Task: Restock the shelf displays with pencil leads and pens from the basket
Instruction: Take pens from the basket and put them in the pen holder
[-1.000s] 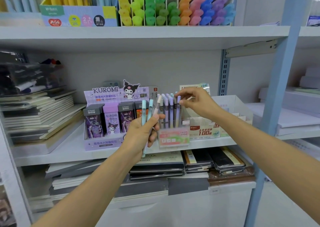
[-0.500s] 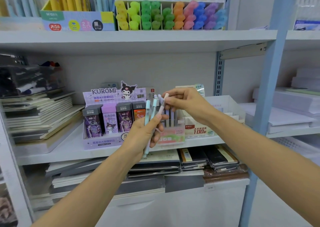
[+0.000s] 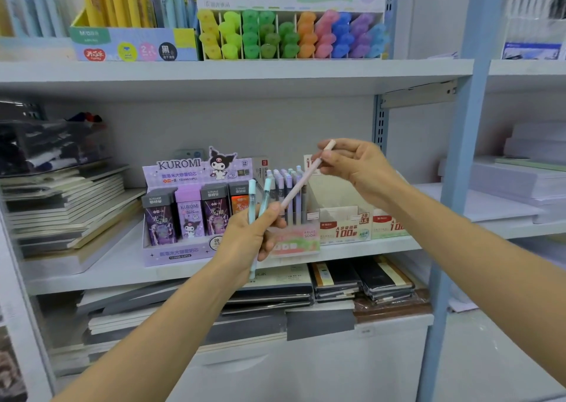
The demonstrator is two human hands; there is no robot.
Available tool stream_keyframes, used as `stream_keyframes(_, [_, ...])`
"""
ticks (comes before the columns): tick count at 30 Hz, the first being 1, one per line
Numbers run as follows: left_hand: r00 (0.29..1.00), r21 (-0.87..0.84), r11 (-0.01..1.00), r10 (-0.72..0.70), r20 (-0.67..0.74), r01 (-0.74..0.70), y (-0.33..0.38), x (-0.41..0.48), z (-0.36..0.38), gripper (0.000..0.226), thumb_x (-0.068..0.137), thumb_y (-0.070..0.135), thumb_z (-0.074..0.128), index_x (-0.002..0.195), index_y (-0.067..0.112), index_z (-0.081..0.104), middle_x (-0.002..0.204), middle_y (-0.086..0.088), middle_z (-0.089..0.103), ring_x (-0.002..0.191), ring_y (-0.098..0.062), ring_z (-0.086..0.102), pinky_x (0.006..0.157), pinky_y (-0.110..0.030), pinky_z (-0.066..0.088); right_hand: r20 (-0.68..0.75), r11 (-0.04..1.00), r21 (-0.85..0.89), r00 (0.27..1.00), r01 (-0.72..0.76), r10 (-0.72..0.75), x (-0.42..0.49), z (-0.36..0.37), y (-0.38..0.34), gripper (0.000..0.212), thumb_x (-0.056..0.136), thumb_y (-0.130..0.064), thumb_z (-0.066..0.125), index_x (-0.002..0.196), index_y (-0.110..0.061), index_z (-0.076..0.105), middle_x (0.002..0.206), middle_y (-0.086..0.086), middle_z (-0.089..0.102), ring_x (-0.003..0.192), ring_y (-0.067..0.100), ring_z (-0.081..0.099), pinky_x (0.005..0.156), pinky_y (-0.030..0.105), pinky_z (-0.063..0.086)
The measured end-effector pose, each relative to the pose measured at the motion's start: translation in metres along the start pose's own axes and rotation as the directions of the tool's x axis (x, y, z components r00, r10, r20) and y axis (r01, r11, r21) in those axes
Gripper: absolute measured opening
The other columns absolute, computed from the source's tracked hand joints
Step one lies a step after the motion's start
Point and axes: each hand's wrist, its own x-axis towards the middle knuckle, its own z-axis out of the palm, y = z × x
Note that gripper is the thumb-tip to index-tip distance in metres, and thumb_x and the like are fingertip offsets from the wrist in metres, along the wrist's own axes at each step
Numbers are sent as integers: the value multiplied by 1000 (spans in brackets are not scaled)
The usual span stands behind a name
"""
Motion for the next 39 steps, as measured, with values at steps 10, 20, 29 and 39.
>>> stream_keyframes(10, [998,40,999,-11,66,9,-5,1,-4,27,98,28,52,109,10,69,55,4,38,40,-9,29,36,-17,28,-9,863,-500,997,66,-82,17,-7,22,24,89,-4,64,112,-5,65,98,12,72,88,16,71,77,21,57])
stream_keyframes(20, [993,32,999,15,119,-19,-9,6,-11,26,97,27,54,114,12,67,57,5,39,41,-8,31,37,-17,29,173,768,-632,985,103,10,23,-6,34,27,90,-8,65,117,-12,63,85,-1,74,80,7,71,75,18,56])
stream_keyframes(29, [986,-13,1000,-10,169,13,-10,4,-12,32,100,30,48,119,10,65,57,5,40,39,-7,32,36,-17,30,11,616,-779,985,116,-172,21,2,57,29,82,-23,75,110,-26,69,94,-9,54,80,8,49,71,15,39])
stream_keyframes(39, [975,-21,1000,-19,219,24,-3,-2,0,39,97,36,50,119,7,63,56,6,38,39,-8,32,37,-18,31,268,912,-406,962,55,61,-8,41,29,21,89,-30,68,107,-21,72,90,-6,74,81,6,68,72,20,54])
